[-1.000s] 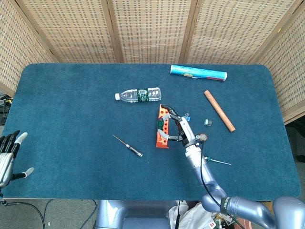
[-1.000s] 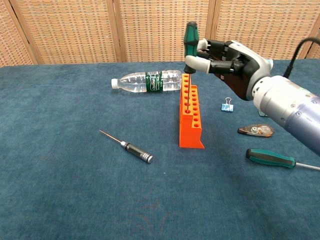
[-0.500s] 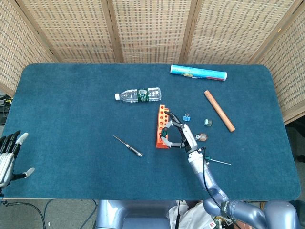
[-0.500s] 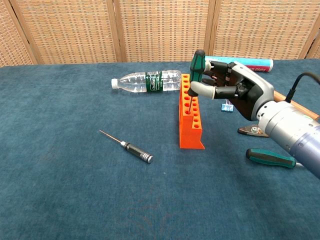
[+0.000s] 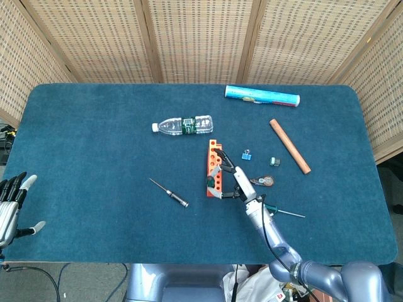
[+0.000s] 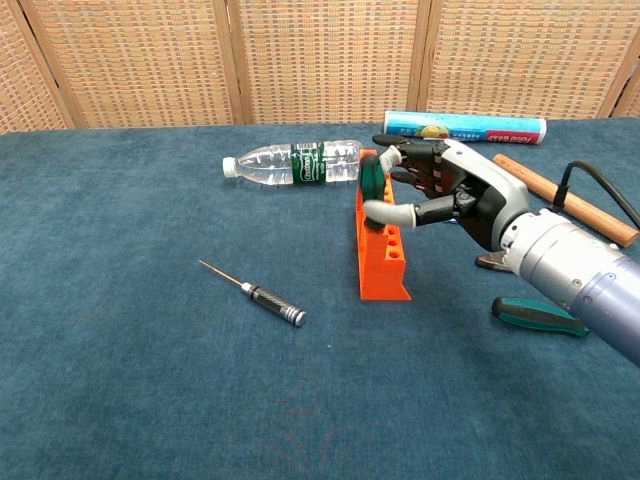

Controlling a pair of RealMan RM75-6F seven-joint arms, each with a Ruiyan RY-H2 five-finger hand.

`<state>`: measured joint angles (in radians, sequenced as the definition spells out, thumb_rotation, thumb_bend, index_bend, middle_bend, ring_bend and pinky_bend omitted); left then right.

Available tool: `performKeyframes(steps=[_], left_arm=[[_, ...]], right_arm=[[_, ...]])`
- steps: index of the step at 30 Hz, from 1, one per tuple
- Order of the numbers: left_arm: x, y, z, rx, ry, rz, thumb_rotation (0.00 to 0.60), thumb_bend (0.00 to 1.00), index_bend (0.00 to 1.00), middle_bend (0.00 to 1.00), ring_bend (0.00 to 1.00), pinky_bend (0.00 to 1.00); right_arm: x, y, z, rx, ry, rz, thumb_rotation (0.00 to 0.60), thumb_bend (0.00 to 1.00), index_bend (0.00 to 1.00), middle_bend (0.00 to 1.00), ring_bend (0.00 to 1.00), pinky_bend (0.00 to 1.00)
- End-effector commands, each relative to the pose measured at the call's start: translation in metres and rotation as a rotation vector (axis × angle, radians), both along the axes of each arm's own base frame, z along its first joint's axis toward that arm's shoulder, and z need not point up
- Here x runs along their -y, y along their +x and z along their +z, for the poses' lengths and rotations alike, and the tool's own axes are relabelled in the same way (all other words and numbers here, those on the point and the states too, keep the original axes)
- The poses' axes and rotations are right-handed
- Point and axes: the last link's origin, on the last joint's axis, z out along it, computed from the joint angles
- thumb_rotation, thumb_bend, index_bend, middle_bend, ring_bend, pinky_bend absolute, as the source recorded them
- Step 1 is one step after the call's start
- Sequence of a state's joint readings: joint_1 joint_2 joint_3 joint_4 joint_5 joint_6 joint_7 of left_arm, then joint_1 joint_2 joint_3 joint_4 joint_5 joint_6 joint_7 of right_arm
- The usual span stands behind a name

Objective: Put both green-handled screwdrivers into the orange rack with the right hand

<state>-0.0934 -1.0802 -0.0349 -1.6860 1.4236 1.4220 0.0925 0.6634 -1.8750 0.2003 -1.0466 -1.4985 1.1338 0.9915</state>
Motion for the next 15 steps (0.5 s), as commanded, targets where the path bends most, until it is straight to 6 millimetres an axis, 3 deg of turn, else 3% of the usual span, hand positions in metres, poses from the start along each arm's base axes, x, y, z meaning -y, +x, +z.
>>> performKeyframes(steps=[1, 9, 15], left_arm=[[0.000, 0.000, 0.000, 0.000, -0.001, 0.000, 0.600, 0.00, 0.00, 0.00, 0.00, 0.00], [0.000, 0.000, 0.000, 0.000, 0.000, 0.001, 0.600, 0.00, 0.00, 0.00, 0.00, 0.00], [0.000, 0.000, 0.000, 0.003, 0.001, -0.001, 0.600, 0.00, 0.00, 0.00, 0.00, 0.00]], right_arm=[[0.001, -0.001, 0.000, -0.030, 0.009, 0.013, 0.600, 0.01, 0.39, 0.00, 0.00, 0.00], [0.003, 0.002, 0.004, -0.038, 0.016, 0.014, 0.600, 0.00, 0.30, 0.00, 0.00, 0.00], [0.005, 0.009, 0.019, -0.005, -0.007, 0.025, 0.600, 0.00, 0.20, 0.00, 0.00, 0.00]])
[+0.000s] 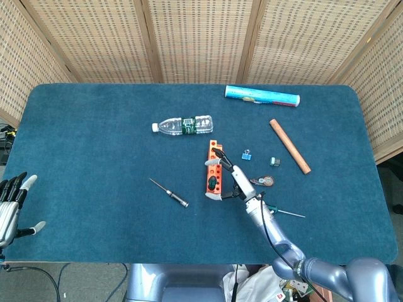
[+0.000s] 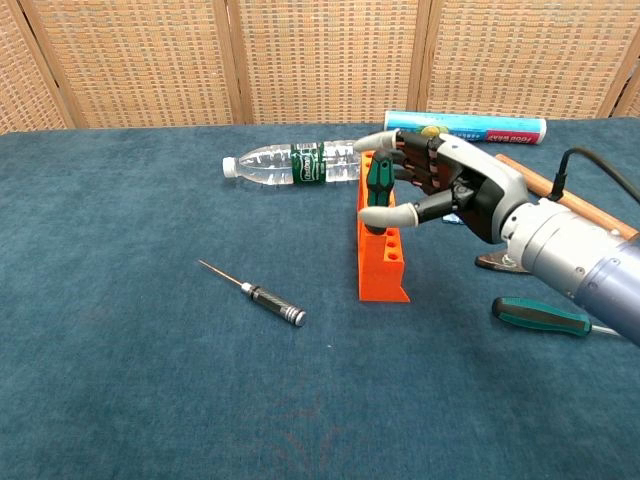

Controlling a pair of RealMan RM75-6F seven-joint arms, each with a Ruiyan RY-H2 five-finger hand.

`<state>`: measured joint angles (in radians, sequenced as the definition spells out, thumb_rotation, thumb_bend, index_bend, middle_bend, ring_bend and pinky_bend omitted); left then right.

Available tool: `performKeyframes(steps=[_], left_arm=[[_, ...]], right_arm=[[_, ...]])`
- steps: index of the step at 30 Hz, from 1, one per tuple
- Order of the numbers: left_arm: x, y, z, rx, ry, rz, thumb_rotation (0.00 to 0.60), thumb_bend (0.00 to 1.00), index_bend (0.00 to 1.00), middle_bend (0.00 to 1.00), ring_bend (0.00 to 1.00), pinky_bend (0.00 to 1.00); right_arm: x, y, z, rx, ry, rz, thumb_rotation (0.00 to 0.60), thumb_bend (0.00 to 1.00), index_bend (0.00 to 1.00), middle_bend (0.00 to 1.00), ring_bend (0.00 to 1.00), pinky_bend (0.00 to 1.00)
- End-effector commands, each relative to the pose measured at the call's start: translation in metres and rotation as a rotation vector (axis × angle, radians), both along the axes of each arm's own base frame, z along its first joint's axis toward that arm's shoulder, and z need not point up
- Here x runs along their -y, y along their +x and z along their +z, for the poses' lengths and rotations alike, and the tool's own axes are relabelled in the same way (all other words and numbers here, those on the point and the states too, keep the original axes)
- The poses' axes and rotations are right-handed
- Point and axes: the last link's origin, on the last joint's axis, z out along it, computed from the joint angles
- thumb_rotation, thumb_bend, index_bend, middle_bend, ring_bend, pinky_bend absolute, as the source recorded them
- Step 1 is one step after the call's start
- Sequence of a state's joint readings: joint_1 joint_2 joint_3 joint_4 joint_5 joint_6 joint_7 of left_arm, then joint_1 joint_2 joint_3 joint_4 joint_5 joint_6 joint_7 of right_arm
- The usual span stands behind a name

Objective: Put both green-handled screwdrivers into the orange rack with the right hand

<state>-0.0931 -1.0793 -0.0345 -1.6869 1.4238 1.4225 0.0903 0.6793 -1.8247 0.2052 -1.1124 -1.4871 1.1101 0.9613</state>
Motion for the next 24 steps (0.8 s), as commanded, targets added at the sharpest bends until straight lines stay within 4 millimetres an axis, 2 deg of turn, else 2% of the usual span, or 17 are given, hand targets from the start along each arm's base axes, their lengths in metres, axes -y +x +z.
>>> performKeyframes(steps=[1, 5, 8, 11, 16, 20, 24], left_arm=[[0.000, 0.000, 0.000, 0.001, 0.001, -0.001, 0.600, 0.00, 0.00, 0.00, 0.00, 0.00], [0.000, 0.000, 0.001, 0.002, 0.000, -0.001, 0.600, 0.00, 0.00, 0.00, 0.00, 0.00], [0.001, 0.000, 0.002, 0.004, 0.002, -0.004, 0.600, 0.00, 0.00, 0.00, 0.00, 0.00], [0.002, 0.000, 0.003, 0.004, 0.006, -0.008, 0.600, 0.00, 0.00, 0.00, 0.00, 0.00], [0.004, 0.001, 0.008, -0.031, 0.053, -0.024, 0.600, 0.00, 0.00, 0.00, 0.00, 0.00], [0.008, 0.003, 0.009, -0.033, 0.071, -0.030, 0.600, 0.00, 0.00, 0.00, 0.00, 0.00], [0.011, 0.006, 0.009, -0.027, 0.063, -0.045, 0.600, 0.00, 0.00, 0.00, 0.00, 0.00]], right_arm=[[0.002, 0.004, 0.013, 0.019, -0.023, 0.008, 0.600, 0.00, 0.20, 0.00, 0.00, 0.00], [0.002, 0.006, 0.038, 0.028, -0.057, 0.022, 0.600, 0.00, 0.19, 0.00, 0.00, 0.00], [-0.001, 0.000, 0.057, -0.017, -0.097, 0.037, 0.600, 0.00, 0.19, 0.00, 0.00, 0.00], [-0.009, -0.017, 0.081, -0.166, -0.138, 0.051, 0.600, 0.00, 0.18, 0.00, 0.00, 0.00], [-0.032, -0.060, 0.117, -0.577, -0.162, 0.028, 0.600, 0.00, 0.17, 0.00, 0.00, 0.00], [-0.054, -0.080, 0.129, -0.770, -0.167, -0.002, 0.600, 0.00, 0.17, 0.00, 0.00, 0.00], [-0.075, -0.093, 0.127, -0.894, -0.146, -0.014, 0.600, 0.00, 0.17, 0.00, 0.00, 0.00]])
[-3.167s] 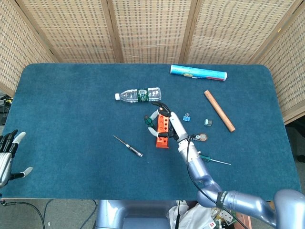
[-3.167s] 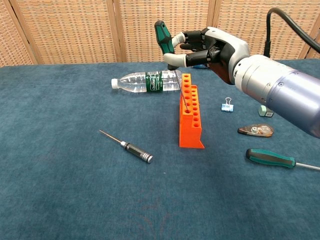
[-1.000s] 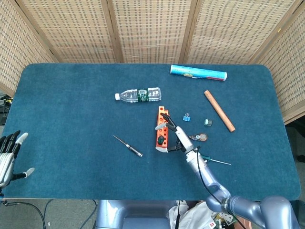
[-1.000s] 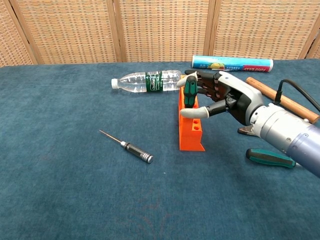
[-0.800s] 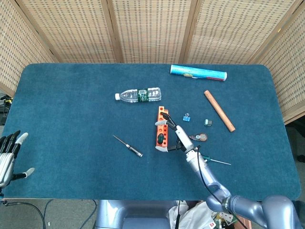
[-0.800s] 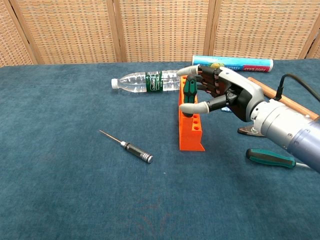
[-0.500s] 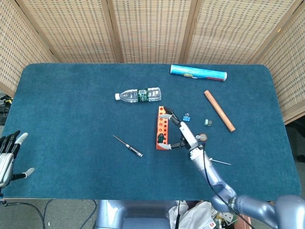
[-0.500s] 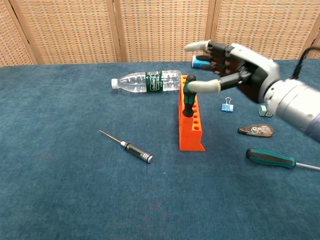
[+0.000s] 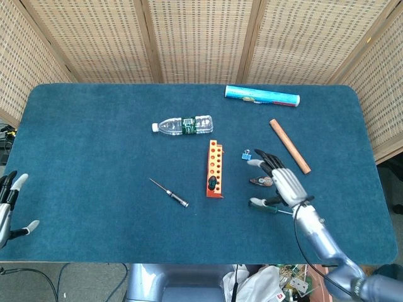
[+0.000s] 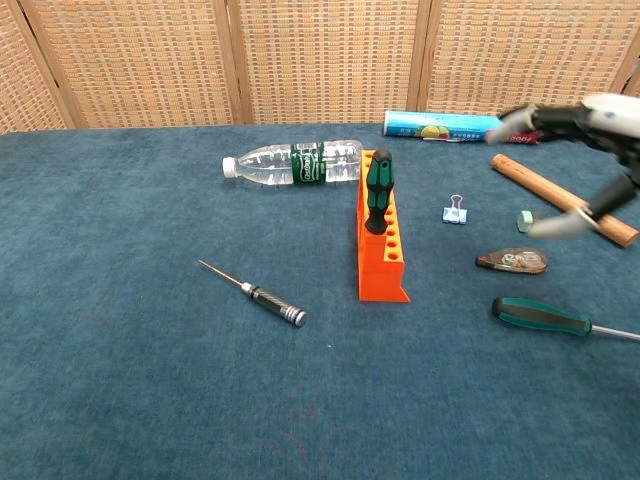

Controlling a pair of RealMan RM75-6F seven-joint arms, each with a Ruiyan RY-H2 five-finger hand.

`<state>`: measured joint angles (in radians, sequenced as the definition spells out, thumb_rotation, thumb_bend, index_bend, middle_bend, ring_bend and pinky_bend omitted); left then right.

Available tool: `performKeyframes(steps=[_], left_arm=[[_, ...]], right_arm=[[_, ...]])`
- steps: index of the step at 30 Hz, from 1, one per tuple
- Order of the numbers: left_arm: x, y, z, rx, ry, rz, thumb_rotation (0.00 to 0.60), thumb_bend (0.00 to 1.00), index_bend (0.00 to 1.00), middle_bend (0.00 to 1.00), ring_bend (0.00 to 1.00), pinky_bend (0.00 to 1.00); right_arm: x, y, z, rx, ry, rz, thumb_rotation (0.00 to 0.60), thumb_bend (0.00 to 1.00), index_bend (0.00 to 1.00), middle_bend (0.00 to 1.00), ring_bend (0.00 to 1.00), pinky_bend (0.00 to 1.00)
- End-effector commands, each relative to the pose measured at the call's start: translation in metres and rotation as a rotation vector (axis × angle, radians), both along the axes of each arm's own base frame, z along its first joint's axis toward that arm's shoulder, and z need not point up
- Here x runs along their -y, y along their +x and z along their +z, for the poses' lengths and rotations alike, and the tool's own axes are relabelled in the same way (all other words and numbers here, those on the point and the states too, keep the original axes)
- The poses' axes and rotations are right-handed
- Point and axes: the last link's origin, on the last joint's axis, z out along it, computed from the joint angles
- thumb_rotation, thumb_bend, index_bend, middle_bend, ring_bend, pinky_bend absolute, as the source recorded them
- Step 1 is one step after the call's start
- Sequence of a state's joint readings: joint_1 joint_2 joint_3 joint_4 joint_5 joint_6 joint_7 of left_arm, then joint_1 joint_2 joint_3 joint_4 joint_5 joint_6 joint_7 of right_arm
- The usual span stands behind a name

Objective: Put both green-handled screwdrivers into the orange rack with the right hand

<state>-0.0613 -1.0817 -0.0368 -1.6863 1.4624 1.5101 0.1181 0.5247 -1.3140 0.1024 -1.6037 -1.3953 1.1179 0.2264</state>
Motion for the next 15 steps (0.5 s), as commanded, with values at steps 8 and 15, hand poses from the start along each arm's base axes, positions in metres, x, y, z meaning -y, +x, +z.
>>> performKeyframes(steps=[8, 15], left_arm=[[0.005, 0.004, 0.000, 0.007, -0.013, -0.020, 0.600, 0.00, 0.00, 0.00, 0.00, 0.00], [0.004, 0.002, 0.001, 0.011, -0.014, -0.014, 0.600, 0.00, 0.00, 0.00, 0.00, 0.00]], right_arm=[[-0.047, -0.038, -0.021, -0.293, 0.055, -0.119, 0.600, 0.00, 0.26, 0.00, 0.00, 0.00], [-0.035, -0.045, -0.047, -0.305, 0.023, -0.153, 0.600, 0.05, 0.32, 0.00, 0.00, 0.00]])
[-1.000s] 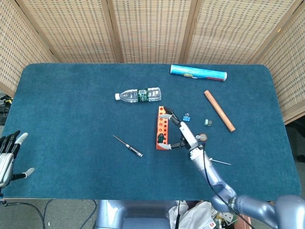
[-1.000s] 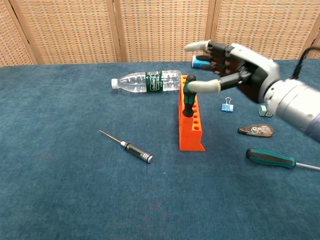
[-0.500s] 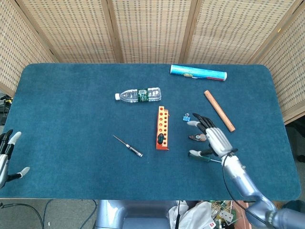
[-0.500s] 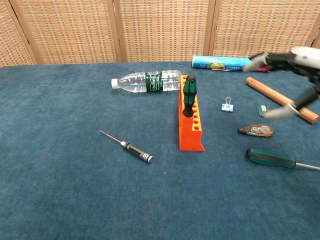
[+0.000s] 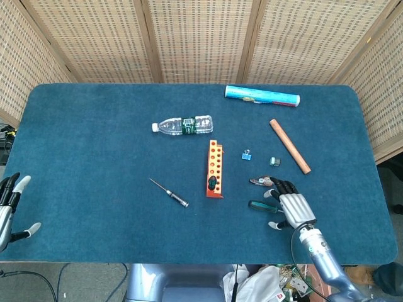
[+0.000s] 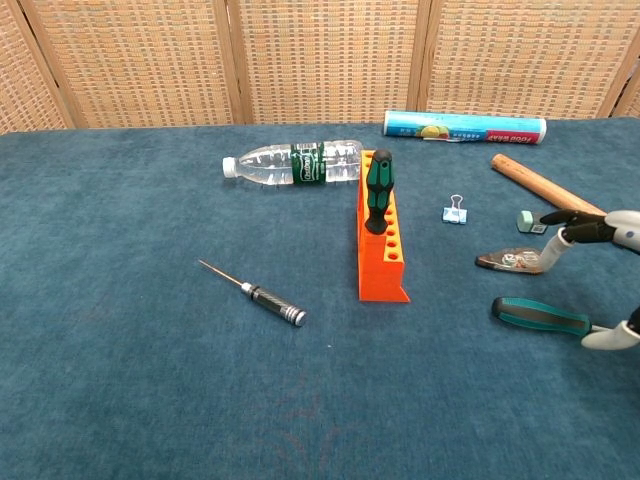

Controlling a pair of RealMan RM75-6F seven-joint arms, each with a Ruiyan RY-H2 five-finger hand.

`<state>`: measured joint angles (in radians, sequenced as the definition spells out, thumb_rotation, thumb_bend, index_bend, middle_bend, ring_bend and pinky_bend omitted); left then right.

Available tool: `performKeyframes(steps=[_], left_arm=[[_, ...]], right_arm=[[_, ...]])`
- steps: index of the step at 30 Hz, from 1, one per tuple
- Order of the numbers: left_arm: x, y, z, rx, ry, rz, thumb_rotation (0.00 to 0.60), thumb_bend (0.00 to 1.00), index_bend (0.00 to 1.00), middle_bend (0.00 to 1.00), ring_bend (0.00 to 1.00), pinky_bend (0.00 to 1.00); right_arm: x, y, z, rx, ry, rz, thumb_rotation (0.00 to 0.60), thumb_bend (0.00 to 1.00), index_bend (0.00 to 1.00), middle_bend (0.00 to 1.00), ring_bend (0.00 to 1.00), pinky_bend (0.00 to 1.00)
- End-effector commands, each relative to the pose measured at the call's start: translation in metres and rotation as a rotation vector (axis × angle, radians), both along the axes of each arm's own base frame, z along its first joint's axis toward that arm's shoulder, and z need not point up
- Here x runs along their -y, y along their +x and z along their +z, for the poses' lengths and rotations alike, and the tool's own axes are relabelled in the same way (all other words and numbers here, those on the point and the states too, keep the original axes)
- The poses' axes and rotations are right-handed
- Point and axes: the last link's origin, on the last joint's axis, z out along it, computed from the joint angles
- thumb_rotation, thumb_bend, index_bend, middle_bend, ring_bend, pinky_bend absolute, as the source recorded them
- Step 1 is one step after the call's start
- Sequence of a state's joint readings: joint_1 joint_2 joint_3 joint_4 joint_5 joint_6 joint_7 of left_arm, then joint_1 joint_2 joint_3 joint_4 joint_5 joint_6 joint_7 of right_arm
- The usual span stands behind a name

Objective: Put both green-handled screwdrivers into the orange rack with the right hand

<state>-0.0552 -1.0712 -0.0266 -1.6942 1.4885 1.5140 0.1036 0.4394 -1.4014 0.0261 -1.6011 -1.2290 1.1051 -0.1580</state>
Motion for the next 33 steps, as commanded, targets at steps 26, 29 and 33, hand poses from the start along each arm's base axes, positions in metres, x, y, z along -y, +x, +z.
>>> performKeyframes(steps=[26, 29, 33], left_arm=[[-0.003, -0.003, 0.001, 0.002, 0.006, 0.016, 0.600, 0.00, 0.00, 0.00, 0.00, 0.00], [-0.003, -0.003, 0.001, 0.000, 0.006, 0.016, 0.600, 0.00, 0.00, 0.00, 0.00, 0.00], [-0.003, -0.003, 0.001, -0.001, 0.006, 0.018, 0.600, 0.00, 0.00, 0.00, 0.00, 0.00]], right_arm=[[0.027, -0.008, -0.040, -0.049, -0.006, -0.064, 0.600, 0.23, 0.45, 0.00, 0.00, 0.00], [0.027, -0.007, -0.042, -0.044, 0.004, -0.059, 0.600, 0.26, 0.49, 0.00, 0.00, 0.00], [0.027, -0.004, -0.043, -0.033, 0.005, -0.049, 0.600, 0.29, 0.57, 0.00, 0.00, 0.00]])
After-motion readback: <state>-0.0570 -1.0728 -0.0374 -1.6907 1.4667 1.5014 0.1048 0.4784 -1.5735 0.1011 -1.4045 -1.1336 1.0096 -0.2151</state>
